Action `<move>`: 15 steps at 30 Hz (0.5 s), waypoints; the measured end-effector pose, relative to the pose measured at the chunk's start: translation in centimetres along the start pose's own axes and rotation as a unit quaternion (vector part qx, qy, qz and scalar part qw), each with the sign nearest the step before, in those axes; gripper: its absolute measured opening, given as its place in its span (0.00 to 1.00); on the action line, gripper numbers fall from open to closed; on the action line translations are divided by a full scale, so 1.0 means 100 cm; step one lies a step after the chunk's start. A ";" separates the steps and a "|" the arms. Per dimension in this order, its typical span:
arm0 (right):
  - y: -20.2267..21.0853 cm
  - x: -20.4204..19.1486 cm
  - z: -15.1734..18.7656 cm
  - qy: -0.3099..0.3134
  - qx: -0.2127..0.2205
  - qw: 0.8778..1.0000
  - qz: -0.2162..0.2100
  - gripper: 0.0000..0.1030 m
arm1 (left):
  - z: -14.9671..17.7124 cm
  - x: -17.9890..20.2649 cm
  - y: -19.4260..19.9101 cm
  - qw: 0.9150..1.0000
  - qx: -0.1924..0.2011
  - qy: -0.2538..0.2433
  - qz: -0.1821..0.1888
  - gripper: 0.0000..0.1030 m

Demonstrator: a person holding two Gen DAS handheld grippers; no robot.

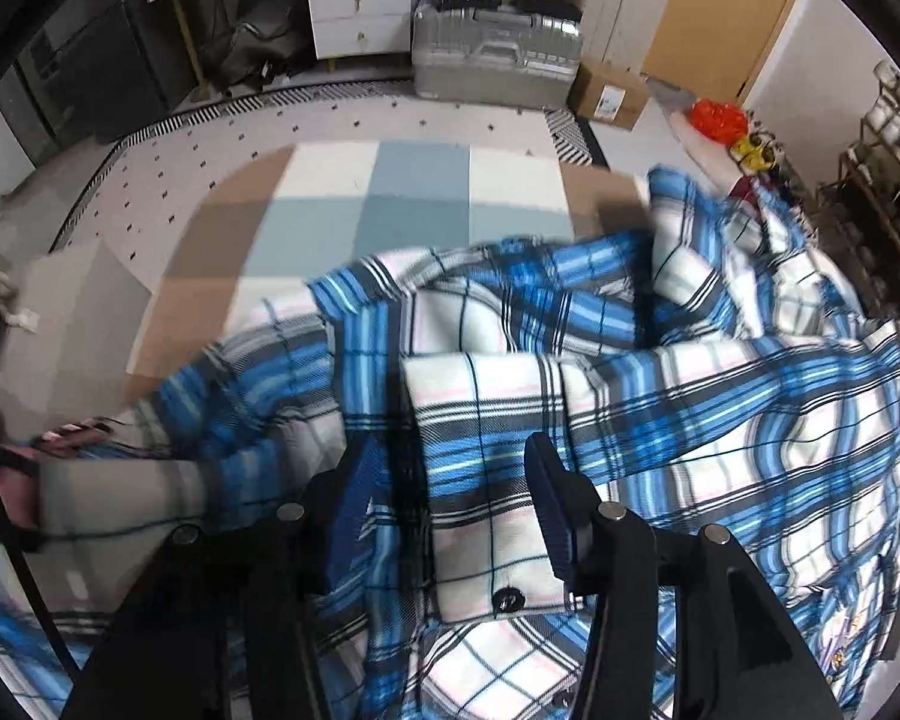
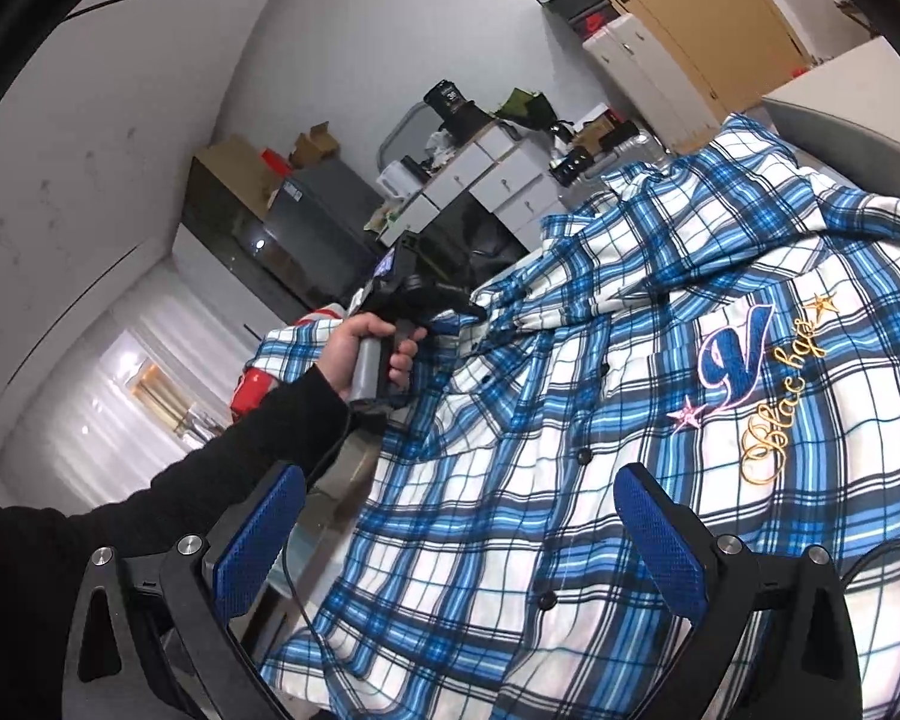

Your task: Fold large clothes

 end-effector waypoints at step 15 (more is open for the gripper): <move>-0.025 -0.026 -0.002 0.020 -0.018 0.999 -0.043 1.00 | 0.026 -0.076 0.212 0.979 0.135 0.020 0.152 0.70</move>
Point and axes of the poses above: each gripper's, at about its wrist camera, not at the fingertips, and y roughly against the way its jaws point, x to its right, z to its underside, the point moved 1 cm from there along -y, roughly the way its jaws point, and after that the axes turned 14 degrees about y, right-handed, at the moved point
